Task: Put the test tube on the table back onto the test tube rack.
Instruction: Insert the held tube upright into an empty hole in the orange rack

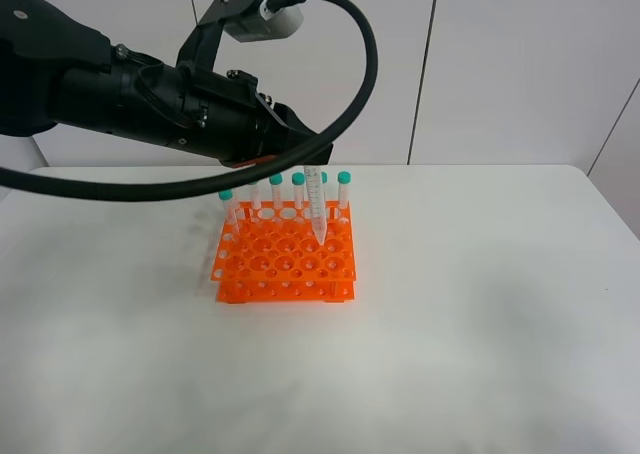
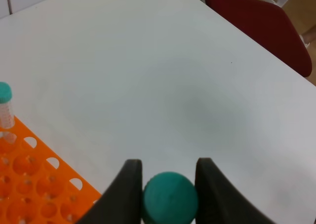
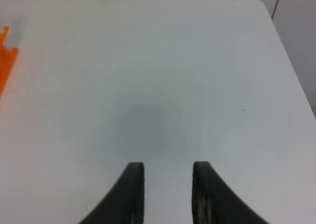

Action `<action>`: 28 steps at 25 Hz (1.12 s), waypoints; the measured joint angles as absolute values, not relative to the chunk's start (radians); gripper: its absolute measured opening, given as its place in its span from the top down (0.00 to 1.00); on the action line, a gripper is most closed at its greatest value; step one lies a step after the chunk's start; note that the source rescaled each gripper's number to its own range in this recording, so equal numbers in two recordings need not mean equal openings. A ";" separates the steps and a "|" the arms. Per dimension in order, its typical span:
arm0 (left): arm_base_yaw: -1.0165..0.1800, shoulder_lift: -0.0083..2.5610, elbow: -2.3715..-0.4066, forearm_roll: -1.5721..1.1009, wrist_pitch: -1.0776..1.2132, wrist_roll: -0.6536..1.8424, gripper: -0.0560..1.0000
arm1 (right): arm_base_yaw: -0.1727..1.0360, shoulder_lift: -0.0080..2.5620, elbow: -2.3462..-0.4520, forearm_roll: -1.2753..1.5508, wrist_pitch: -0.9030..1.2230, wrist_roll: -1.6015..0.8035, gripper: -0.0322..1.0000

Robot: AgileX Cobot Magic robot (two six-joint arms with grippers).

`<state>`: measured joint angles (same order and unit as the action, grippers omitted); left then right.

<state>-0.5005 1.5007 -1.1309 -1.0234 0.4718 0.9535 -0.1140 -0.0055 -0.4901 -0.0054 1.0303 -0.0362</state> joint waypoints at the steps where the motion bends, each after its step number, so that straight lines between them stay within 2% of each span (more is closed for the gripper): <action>1: -0.501 1.501 -1.131 -1.023 0.472 0.953 0.95 | -0.114 -0.005 -0.490 -0.005 1.030 -0.036 0.62; 12: -0.501 1.501 -1.131 -0.976 0.421 0.958 0.95 | -0.114 -0.005 -0.490 -0.005 1.030 -0.036 0.62; 22: -0.501 1.526 -1.131 -0.488 0.258 0.459 0.95 | -0.114 -0.005 -0.490 -0.005 1.030 -0.036 0.62; 28: -0.501 1.638 -1.131 -0.374 0.154 0.342 0.95 | -0.114 -0.005 -0.490 -0.005 1.030 -0.036 0.62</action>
